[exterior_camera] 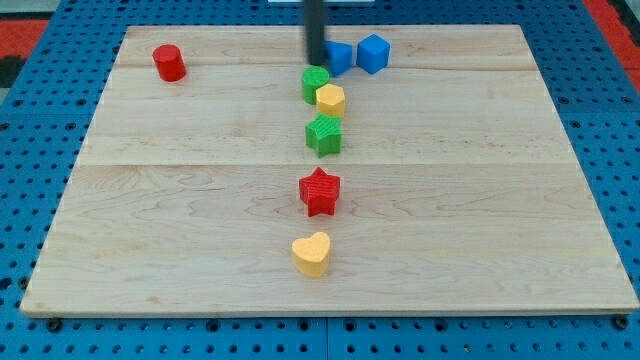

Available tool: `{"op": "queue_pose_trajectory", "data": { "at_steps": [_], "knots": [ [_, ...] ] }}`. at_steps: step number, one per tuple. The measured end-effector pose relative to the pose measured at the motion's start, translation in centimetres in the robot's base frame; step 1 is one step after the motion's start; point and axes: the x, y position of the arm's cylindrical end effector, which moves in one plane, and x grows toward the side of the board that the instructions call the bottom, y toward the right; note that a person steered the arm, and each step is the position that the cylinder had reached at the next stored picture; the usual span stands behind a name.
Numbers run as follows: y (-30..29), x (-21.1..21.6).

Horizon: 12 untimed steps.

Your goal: Push the red star to the bottom left of the red circle

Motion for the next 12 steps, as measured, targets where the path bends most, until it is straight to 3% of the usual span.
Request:
{"op": "queue_pose_trajectory", "data": {
  "at_steps": [1, 3, 5, 7, 8, 9, 10, 12],
  "knots": [
    [3.2, 5.3],
    [-4.5, 19.7],
    [-0.3, 23.9],
    [-10.5, 26.7],
    [-8.7, 28.4],
    [-16.7, 28.8],
    [-22.4, 25.1],
    [-27.6, 28.0]
  ]
}}
